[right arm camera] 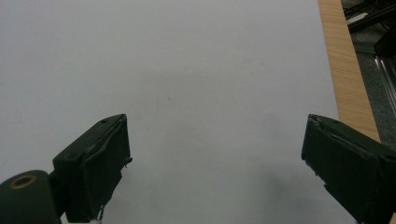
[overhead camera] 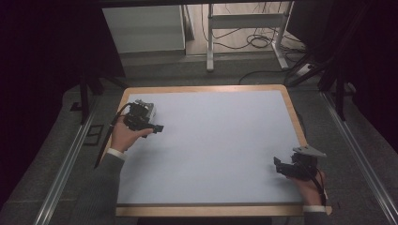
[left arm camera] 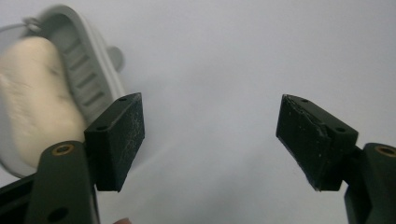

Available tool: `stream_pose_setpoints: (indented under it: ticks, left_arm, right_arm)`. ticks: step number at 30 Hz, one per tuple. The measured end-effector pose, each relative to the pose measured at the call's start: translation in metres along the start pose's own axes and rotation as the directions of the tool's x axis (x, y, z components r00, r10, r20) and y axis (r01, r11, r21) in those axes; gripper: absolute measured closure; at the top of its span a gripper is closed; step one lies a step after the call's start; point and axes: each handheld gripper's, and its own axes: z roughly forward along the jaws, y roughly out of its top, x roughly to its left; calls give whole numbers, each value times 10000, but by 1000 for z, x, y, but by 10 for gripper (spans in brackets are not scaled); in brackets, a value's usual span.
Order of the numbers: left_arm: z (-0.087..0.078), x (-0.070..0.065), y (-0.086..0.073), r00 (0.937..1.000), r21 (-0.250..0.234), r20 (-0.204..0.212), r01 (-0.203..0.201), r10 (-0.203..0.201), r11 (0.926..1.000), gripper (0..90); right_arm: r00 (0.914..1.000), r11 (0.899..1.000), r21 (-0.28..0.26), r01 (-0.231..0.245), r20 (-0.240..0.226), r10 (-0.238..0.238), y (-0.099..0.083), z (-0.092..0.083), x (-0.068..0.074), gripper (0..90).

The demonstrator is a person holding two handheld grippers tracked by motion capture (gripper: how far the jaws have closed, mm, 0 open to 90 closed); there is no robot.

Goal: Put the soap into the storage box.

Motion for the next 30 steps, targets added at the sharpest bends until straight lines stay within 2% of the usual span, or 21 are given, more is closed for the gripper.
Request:
stream_pose_setpoints:
  ticks: [5,9,13,14,19,25,27,30]
  left_arm:
    - [4,-12,-20,10000,-241,62,-77,79,9997,231]
    - [10,-22,-37,9997,-224,46,-252,253,9994,221]
    - [14,-28,-54,9998,-390,156,-111,117,9992,219]
    - [15,-31,-63,10000,-631,-48,50,-53,9980,227]
    - [18,-36,-76,9996,-763,36,271,-269,9967,232]
    - [23,-40,-93,9989,-702,188,451,-438,9965,231]
    - [22,-40,-95,9994,-569,150,310,-302,9979,230]
    - [18,-38,-96,9991,-805,114,414,-406,9959,230]
  right_arm:
    - [10000,10000,-65,27,-1,-27,0,-1,0,78]
    - [10000,10000,-43,20,26,-20,0,-2,0,78]
    - [10000,10000,-54,37,18,-37,0,-1,0,78]
    - [10000,10000,-42,44,24,-44,0,-1,0,78]
    - [10000,10000,-32,56,17,-56,0,-1,0,78]
    - [10000,10000,-51,82,11,-82,0,-1,1,78]
    - [10000,9999,-30,98,-10,-98,0,-1,0,78]
    - [9999,9999,-28,141,-18,-141,0,0,2,77]
